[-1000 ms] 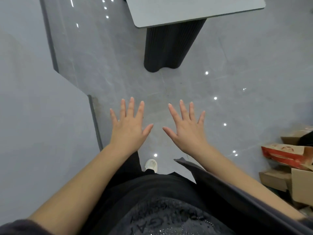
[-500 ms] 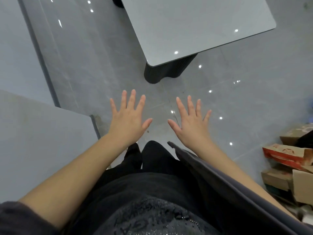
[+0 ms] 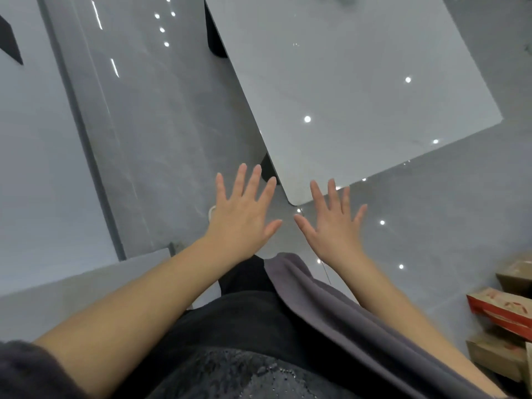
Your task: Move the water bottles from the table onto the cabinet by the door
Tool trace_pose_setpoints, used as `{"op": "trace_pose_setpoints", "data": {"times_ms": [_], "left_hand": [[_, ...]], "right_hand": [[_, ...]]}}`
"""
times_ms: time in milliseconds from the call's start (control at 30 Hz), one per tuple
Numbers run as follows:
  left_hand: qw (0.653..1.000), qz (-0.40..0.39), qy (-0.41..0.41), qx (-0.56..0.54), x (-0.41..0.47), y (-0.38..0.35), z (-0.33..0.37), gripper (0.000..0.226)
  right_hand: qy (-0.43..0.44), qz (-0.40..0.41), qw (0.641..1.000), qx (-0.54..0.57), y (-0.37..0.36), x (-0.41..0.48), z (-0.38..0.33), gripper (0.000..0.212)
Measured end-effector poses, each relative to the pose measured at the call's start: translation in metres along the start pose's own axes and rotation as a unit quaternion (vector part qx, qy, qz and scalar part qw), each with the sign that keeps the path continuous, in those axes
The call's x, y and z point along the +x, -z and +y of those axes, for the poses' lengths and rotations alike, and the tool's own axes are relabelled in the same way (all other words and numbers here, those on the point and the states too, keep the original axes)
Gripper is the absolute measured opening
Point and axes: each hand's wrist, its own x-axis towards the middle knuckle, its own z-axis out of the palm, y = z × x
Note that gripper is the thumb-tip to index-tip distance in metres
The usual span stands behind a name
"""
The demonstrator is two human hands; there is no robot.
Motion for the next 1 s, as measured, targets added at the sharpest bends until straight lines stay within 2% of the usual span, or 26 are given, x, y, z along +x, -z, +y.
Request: {"op": "trace_pose_setpoints", "data": {"times_ms": [267,567,800,1000], "left_hand": [[0.998,-0.017,-0.061,0.02,0.096,0.057,-0.078,0.075],[0.991,-0.041,-0.129,0.006,0.164,0.101,-0.147,0.077],[0.965,-0.053,-0.248,0.061,0.23,0.145,-0.199,0.075],[0.956,-0.068,-0.275,0.081,0.302,0.172,-0.221,0.074]], "right_hand": [[-0.054,-0.024,0.998,0.0,0.056,0.103,-0.059,0.073],[-0.128,-0.022,0.991,0.015,0.103,0.167,-0.116,0.073],[-0.219,0.002,0.973,0.067,0.128,0.206,-0.164,0.072],[-0.288,0.017,0.95,0.121,0.149,0.241,-0.18,0.071]]}}
